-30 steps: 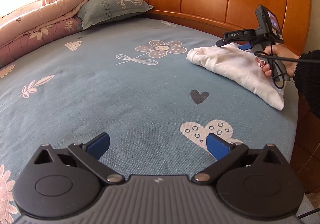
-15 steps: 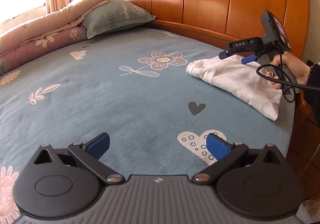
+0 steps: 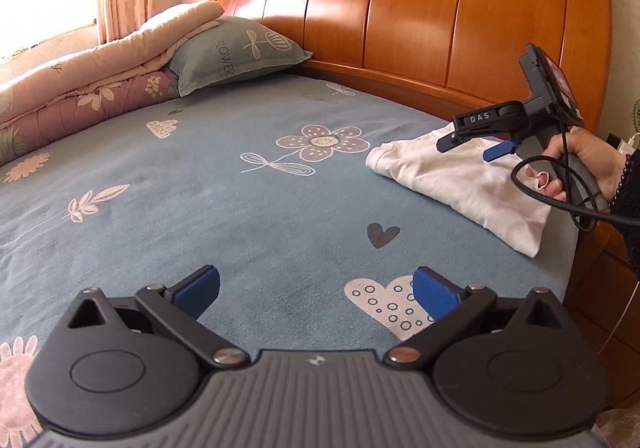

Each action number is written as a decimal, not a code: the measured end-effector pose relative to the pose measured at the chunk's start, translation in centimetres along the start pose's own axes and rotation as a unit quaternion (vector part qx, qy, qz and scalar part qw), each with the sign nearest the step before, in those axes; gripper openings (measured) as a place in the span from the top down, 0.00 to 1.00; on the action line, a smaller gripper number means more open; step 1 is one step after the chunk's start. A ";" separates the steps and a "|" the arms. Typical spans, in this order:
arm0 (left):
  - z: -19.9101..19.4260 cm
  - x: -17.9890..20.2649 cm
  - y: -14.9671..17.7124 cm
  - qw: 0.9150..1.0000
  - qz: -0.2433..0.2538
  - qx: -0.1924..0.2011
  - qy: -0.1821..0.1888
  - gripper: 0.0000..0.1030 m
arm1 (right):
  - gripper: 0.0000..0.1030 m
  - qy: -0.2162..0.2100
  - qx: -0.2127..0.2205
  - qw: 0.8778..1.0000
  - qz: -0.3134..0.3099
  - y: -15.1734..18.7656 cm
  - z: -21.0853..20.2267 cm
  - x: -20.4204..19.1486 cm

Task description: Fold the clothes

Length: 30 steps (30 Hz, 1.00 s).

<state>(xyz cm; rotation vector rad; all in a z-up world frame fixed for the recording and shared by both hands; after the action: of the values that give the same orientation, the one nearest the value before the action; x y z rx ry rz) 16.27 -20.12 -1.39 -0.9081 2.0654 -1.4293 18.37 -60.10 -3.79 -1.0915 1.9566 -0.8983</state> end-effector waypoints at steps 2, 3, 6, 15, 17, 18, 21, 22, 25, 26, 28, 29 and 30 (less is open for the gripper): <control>-0.2 0.0 -0.1 1.000 0.002 0.004 -0.003 0.01 | 0.00 0.010 0.030 0.999 0.018 -0.7 -1.3 0.8; -0.3 0.0 -0.2 1.000 0.001 0.005 -0.005 0.01 | 0.00 0.024 0.039 0.999 0.025 -0.8 -1.6 1.3; -0.6 -0.1 -0.3 1.000 -0.006 0.011 -0.011 0.01 | 0.00 0.077 0.035 0.996 0.038 -1.0 -1.2 3.1; -1.8 0.2 -1.2 0.999 -0.005 0.036 -0.017 0.01 | 0.00 0.032 0.024 0.999 0.032 0.1 -5.0 2.1; -1.7 0.4 -1.5 1.000 -0.006 0.029 -0.002 0.01 | 0.00 0.015 0.027 0.999 0.016 0.6 -7.5 0.7; -1.7 0.6 -1.6 1.000 -0.006 0.025 0.004 0.01 | 0.00 0.005 0.025 1.000 0.005 1.1 -8.6 0.1; -1.5 1.5 -1.9 1.000 -0.002 0.022 0.012 0.01 | 0.00 -0.014 0.028 0.999 -0.015 3.0 -12.4 -1.6; -1.3 1.9 -1.9 1.000 0.000 0.019 0.014 0.01 | 0.00 -0.018 0.031 0.999 -0.018 3.6 -13.7 -2.0; -0.5 3.2 -1.9 1.000 -0.001 0.006 0.019 0.01 | 0.00 -0.020 0.036 0.999 -0.012 5.3 -16.9 -3.0; -0.3 3.5 -2.0 1.000 -0.007 0.000 0.022 0.01 | 0.00 -0.020 0.040 0.999 -0.009 5.8 -18.1 -3.3; 0.0 4.1 -2.1 1.000 -0.021 -0.003 0.021 0.01 | 0.00 -0.009 0.048 0.999 -0.014 6.6 -20.0 -3.8; -0.1 4.5 -2.2 1.000 -0.021 -0.001 0.013 0.01 | 0.00 -0.002 0.052 0.998 -0.019 7.0 -20.9 -4.0; -0.3 4.9 -2.4 1.000 -0.020 0.001 0.006 0.01 | 0.00 0.004 0.058 0.998 -0.025 7.4 -21.6 -4.2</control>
<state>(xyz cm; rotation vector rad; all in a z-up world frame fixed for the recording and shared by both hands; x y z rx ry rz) 13.37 -24.16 0.87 -0.9467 2.0649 -1.4607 -0.87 -48.50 2.06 -1.0754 1.8664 -1.0320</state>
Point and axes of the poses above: each gripper's, at about its wrist camera, not at the fingertips, and z roughly the way its jaws point, x to its right, y to its underside, the point moved 1 cm from there along z, roughly the way its jaws point, and after that the axes turned 15 degrees about x, right-handed, at the moved point
